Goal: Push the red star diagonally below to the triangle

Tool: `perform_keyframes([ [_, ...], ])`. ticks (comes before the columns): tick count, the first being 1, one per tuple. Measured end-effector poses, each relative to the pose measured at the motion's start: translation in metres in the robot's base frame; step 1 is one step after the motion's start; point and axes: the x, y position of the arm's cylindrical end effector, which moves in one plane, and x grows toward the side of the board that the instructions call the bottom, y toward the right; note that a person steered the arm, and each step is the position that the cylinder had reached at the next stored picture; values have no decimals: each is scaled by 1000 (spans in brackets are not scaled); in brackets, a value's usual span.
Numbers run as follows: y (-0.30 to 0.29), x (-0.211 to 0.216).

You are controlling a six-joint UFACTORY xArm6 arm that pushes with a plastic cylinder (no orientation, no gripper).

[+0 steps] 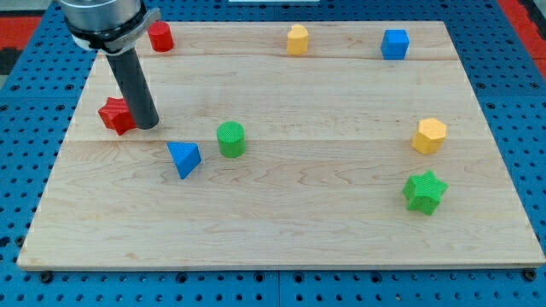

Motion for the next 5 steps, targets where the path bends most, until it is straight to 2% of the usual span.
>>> perform_keyframes([
  [1,1,-28],
  [2,-19,-79],
  [3,-64,-79],
  [5,-33,4],
])
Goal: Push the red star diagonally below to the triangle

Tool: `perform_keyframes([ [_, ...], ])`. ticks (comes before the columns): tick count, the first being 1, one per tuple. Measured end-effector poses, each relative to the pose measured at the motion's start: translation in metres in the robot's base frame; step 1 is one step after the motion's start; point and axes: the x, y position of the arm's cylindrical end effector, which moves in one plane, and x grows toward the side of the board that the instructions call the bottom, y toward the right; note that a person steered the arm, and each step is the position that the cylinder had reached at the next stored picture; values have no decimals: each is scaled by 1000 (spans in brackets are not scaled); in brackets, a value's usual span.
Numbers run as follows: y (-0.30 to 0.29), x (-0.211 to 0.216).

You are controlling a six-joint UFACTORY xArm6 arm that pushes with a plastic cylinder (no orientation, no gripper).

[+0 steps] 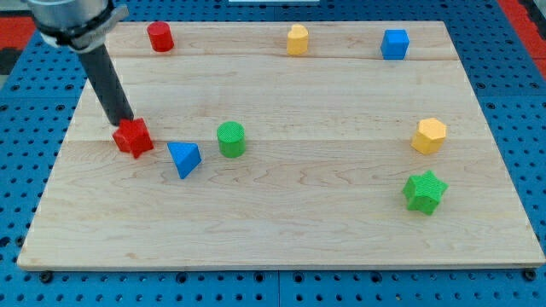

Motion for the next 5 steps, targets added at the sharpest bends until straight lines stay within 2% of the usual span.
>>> perform_keyframes([
  [1,-15,-8],
  [2,-15,-39],
  [3,-15,-51],
  [4,11,-23],
  [5,11,30],
])
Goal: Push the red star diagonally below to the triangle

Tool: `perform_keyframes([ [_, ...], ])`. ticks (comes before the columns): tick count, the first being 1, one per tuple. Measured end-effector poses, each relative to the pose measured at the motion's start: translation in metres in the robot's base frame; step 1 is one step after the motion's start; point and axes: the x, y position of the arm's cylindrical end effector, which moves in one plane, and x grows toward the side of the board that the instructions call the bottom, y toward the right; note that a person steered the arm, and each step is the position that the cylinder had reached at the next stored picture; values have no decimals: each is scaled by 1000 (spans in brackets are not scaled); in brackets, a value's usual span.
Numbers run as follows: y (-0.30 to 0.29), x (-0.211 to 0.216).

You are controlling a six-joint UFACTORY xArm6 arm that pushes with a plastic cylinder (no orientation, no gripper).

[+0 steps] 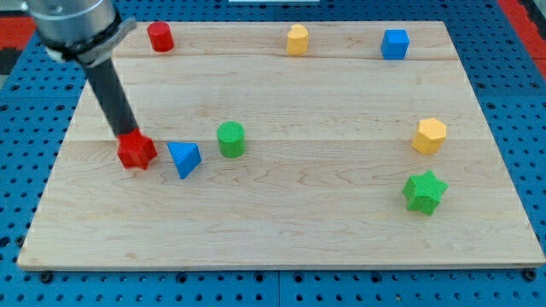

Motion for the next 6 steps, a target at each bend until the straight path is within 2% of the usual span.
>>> perform_keyframes([
  [1,-7,26],
  [2,-7,17],
  [3,-7,-12],
  [5,46,11],
  [6,24,35],
])
